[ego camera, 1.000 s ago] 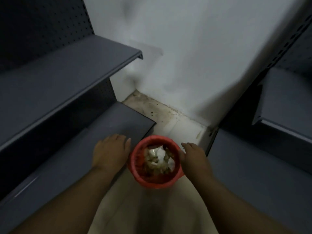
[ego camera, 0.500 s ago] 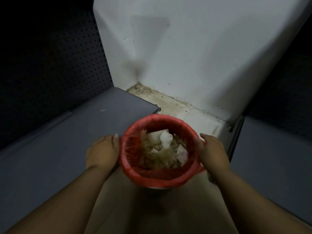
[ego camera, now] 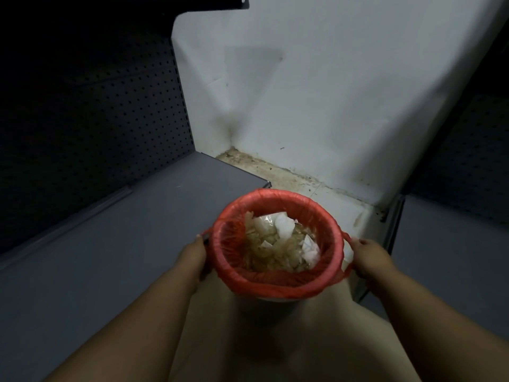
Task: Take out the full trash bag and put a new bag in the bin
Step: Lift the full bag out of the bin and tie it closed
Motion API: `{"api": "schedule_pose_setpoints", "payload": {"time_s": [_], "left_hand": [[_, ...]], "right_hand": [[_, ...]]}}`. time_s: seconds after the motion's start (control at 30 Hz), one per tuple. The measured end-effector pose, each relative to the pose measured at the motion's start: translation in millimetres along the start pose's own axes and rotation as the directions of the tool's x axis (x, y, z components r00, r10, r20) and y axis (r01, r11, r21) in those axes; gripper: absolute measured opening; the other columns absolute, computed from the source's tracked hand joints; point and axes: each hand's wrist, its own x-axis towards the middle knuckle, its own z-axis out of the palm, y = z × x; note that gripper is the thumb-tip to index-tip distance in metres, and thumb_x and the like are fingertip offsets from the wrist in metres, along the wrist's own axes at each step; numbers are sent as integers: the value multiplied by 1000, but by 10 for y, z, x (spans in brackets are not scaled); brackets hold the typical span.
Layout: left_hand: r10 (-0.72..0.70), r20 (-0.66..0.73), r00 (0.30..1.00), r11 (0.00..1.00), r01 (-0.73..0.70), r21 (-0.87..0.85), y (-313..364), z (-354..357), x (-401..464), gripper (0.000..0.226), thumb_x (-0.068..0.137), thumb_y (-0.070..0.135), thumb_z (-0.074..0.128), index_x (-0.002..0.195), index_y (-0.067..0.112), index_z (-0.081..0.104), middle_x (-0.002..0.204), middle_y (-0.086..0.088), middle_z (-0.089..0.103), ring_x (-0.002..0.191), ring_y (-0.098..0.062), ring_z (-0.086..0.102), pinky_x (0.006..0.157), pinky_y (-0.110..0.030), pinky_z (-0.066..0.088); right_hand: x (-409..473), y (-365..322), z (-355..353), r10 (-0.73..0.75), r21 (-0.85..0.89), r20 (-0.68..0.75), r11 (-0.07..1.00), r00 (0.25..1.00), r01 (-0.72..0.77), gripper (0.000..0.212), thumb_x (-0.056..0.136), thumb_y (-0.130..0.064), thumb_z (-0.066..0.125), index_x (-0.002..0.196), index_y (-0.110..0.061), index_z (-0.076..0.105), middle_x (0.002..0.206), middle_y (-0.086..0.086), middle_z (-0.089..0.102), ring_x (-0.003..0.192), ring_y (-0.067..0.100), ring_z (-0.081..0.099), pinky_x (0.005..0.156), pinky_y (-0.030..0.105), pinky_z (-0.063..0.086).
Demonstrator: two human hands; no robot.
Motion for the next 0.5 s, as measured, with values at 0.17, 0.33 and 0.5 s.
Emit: {"api": "schedule_pose_setpoints", "payload": {"time_s": [0.17, 0.33, 0.5], "left_hand": [[24, 17, 1000, 934, -16, -357, -27, 47, 330, 51, 63, 41, 73, 103, 10, 67, 104, -14, 71, 91, -31, 68, 84, -56, 53], [60, -71, 996, 922, -82, -379, 391, 102, -240, 25, 86, 19, 60, 63, 11, 55, 47, -3, 58, 43, -14, 53, 53, -26, 48], [250, -133, 959, 940, -273, -203, 741, 88, -568, 22, 86, 11, 60, 66, 7, 51, 38, -6, 49, 22, -6, 42, 28, -9, 33]], "right_hand": [[-18, -118, -88, -36, 44, -79, 998, 996, 40, 48, 86, -12, 60, 132, -5, 50, 119, 21, 63, 103, 37, 63, 93, 49, 51], [-196, -434, -209, -125, 189, -91, 972, 988, 141, 12, 83, 3, 59, 87, 13, 65, 72, 21, 57, 57, 25, 51, 64, 37, 45], [-280, -777, -310, -153, 259, -50, 953, 987, 161, 25, 81, 5, 59, 99, 21, 60, 67, 20, 56, 53, 22, 48, 60, 35, 42]]}}
